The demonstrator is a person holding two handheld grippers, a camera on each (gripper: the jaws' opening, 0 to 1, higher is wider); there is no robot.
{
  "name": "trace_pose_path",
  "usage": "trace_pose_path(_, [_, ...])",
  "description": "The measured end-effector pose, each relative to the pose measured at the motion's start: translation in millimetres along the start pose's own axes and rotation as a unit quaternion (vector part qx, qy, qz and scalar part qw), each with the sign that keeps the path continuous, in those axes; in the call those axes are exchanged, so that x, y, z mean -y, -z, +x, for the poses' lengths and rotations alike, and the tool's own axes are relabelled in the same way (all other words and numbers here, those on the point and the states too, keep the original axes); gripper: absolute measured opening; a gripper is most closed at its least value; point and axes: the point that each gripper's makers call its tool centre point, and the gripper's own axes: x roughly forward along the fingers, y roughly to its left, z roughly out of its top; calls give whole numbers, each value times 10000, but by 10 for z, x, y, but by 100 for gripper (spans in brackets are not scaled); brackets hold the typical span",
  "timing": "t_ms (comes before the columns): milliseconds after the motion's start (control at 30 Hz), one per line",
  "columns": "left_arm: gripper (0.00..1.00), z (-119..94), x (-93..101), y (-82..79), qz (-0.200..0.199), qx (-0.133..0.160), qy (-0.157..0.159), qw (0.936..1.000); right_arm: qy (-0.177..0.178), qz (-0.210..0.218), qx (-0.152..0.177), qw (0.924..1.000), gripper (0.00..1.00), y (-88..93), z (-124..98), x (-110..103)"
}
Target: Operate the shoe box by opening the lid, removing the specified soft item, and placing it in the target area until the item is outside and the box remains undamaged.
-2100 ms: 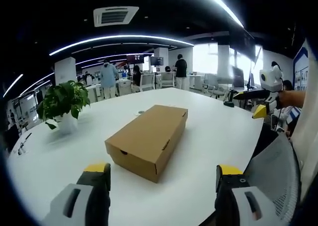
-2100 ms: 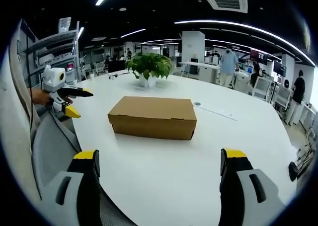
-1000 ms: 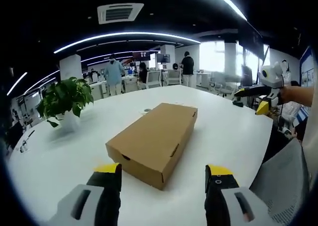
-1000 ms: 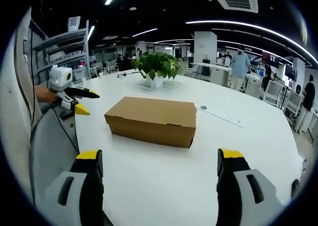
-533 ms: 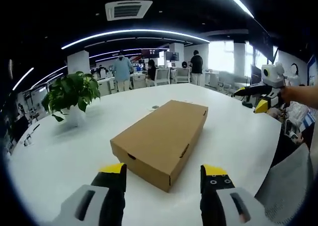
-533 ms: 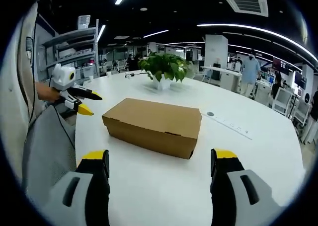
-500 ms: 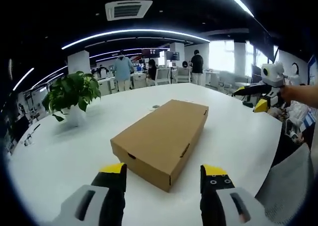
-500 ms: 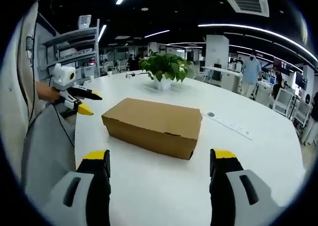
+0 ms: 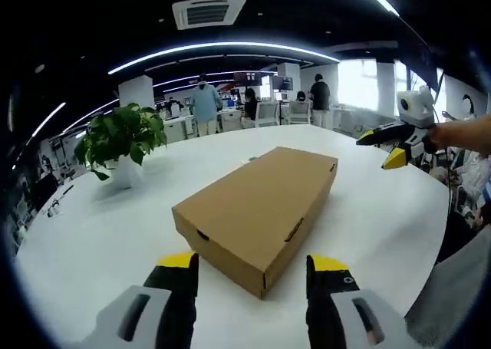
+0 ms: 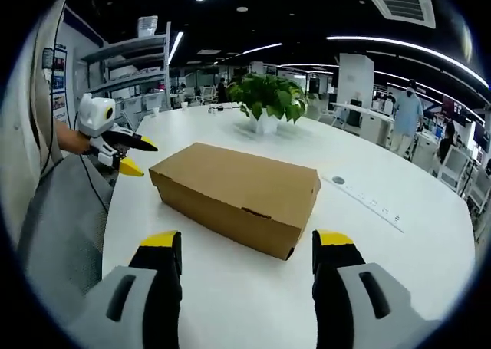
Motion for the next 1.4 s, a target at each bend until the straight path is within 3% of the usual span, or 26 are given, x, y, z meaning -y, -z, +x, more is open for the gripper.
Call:
trace_pose_path(467, [56,132,83,36,67,17,-301,9995,-382,-118,-42,9992,52,157,354,299])
trace_pose_path(1067, [51,324,7,69,-174,7,-545,9984,-742,-135,-163,9970,46,182,682,362])
trace_pose_path(1400, [52,383,24,122,-233,-90,-630,9977,-778,-178,-256,9965,42,142,713,380])
